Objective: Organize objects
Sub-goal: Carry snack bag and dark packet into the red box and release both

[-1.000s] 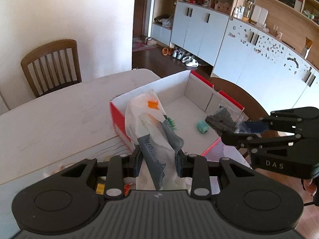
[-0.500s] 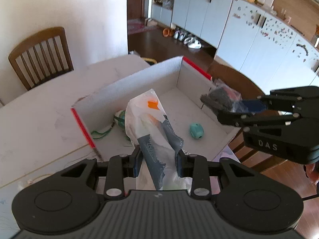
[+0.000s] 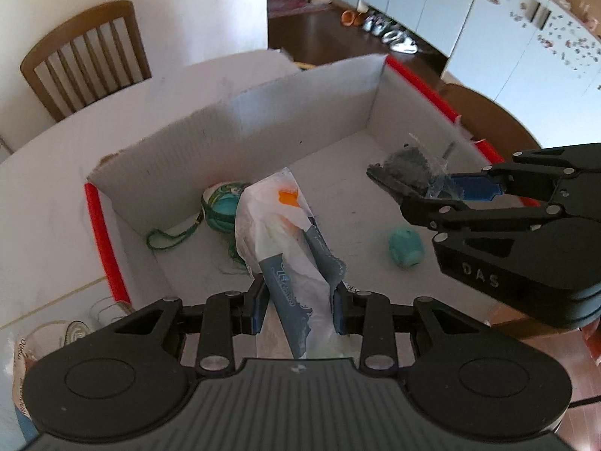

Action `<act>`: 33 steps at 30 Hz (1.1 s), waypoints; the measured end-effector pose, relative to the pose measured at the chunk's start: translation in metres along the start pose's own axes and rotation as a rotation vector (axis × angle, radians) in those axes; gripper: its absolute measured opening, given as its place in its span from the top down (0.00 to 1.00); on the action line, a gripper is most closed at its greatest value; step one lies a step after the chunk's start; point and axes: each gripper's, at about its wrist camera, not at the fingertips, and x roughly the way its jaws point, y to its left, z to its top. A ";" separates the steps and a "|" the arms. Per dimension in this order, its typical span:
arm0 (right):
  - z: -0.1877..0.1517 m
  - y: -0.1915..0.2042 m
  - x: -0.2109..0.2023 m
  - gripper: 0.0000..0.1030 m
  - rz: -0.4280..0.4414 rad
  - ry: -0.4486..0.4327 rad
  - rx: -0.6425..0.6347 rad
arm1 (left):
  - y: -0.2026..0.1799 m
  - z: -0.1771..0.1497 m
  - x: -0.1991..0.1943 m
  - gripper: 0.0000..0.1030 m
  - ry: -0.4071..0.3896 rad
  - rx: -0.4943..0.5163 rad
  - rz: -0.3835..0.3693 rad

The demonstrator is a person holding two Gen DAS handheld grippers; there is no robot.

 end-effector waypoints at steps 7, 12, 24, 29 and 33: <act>0.000 0.009 0.031 0.74 0.012 0.077 -0.040 | 0.002 -0.005 0.024 0.67 0.063 -0.013 0.023; -0.004 0.014 0.043 0.74 0.012 0.132 -0.071 | 0.001 -0.003 0.034 0.66 0.092 -0.017 0.023; 0.001 0.008 0.048 0.69 0.021 0.157 -0.073 | 0.008 -0.003 0.038 0.52 0.149 -0.055 0.022; 0.003 0.000 0.040 0.69 0.030 0.145 -0.053 | 0.013 -0.013 0.025 0.50 0.137 -0.081 0.022; 0.005 -0.005 0.024 0.68 0.046 0.111 -0.036 | 0.016 -0.010 0.012 0.50 0.107 -0.095 0.006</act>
